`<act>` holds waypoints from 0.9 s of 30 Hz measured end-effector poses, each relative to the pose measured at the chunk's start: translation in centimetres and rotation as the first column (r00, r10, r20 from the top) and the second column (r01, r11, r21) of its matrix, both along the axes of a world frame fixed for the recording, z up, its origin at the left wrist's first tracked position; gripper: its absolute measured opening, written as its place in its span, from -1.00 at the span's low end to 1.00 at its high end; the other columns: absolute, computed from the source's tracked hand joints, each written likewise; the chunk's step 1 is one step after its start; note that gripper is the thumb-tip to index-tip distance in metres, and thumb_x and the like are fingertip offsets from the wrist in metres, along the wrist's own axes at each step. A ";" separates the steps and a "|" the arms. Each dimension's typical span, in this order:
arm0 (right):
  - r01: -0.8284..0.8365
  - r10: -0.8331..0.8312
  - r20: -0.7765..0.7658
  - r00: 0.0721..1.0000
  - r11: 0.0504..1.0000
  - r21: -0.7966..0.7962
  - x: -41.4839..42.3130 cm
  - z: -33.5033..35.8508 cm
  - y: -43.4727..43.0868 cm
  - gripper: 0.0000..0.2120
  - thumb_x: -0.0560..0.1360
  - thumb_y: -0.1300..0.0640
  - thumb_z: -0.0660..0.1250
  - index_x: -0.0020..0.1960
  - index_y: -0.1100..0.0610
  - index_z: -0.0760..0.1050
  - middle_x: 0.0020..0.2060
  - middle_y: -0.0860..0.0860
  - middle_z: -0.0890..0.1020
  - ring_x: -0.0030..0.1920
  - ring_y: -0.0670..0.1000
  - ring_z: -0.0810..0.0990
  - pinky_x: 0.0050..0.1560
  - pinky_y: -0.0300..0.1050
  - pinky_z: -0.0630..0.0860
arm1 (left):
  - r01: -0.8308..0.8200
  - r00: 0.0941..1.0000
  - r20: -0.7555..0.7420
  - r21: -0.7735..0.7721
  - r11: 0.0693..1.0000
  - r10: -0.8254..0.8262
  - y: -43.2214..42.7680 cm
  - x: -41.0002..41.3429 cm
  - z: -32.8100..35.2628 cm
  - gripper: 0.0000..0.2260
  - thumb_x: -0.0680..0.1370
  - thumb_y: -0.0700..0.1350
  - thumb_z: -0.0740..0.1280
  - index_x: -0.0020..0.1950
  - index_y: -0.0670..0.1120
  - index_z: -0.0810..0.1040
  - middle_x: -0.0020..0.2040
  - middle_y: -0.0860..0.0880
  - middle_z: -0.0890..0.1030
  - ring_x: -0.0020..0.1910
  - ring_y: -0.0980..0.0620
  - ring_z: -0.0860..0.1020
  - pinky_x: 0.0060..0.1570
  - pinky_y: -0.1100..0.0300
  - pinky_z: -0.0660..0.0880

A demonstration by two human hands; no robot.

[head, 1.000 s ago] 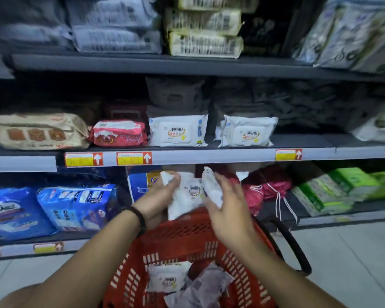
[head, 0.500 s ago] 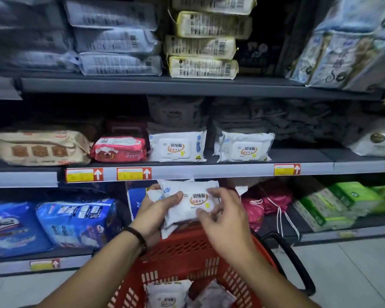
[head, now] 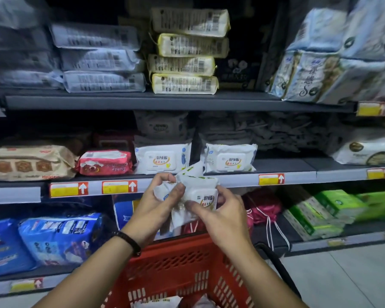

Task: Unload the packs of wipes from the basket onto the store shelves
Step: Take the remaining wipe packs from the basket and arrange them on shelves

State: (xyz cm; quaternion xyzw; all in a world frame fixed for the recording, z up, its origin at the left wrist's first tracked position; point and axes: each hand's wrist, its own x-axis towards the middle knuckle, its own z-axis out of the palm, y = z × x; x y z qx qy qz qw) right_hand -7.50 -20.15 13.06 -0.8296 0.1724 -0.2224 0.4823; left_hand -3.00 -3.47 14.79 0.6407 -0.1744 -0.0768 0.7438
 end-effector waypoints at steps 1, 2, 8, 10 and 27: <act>0.034 -0.035 0.013 0.999 0.999 0.032 0.1 0.4 -0.6 -0.26 0.06 -0.41 0.54 0.14 -0.08 0.65 -0.01 -0.07 0.71 0.01 -0.07 0.70 0.10 -0.06 0.64 | -0.001 1.000 0.027 0.071 0.997 -0.001 -0.6 0.2 0.8 -0.41 0.41 0.43 0.43 0.17 0.02 0.43 -0.41 -0.20 0.47 -0.45 -0.08 0.43 -0.43 0.00 0.41; 0.070 -0.072 0.036 0.997 0.995 0.065 0.2 0.7 -1.3 -0.25 0.05 -0.39 0.55 0.16 -0.07 0.64 0.00 -0.07 0.71 0.03 -0.06 0.70 0.12 -0.05 0.64 | -0.005 0.999 0.052 0.125 0.992 -0.002 -1.4 0.4 1.6 -0.44 0.42 0.42 0.39 0.17 0.03 0.42 -0.47 -0.17 0.43 -0.49 -0.03 0.37 -0.46 0.09 0.33; 0.292 -0.304 0.158 0.940 0.952 0.090 -0.3 3.9 -9.2 -0.07 0.09 -0.35 0.53 0.38 0.05 0.54 0.14 0.07 0.64 0.13 0.07 0.63 0.27 0.03 0.57 | -0.016 0.986 0.164 0.222 0.975 -0.021 -7.5 2.9 4.1 -0.66 0.46 0.02 0.61 0.13 0.08 0.54 -0.04 -0.07 0.72 -0.19 0.06 0.67 -0.13 0.20 0.59; 0.362 -0.368 0.173 0.914 0.930 0.067 0.3 5.1 -12.9 -0.15 0.20 -0.24 0.62 0.38 0.13 0.53 0.16 0.12 0.62 0.21 0.14 0.58 0.32 0.01 0.50 | 0.012 0.983 0.171 0.272 0.962 -0.060 -9.7 3.8 4.5 -0.67 0.52 -0.03 0.57 0.21 0.11 0.54 -0.14 -0.05 0.65 -0.36 0.10 0.57 -0.24 0.30 0.52; 0.488 -0.469 0.134 0.873 0.837 -0.248 16.1 0.4 -26.0 -0.11 0.25 -0.20 0.63 0.40 0.18 0.38 0.29 0.14 0.40 0.22 0.30 0.56 0.21 0.13 0.57 | 0.004 0.930 0.301 0.571 0.821 -0.214 -16.2 11.0 3.0 -0.81 0.63 -0.15 0.42 0.22 0.00 0.72 0.12 0.12 0.77 0.16 0.11 0.72 0.31 -0.09 0.56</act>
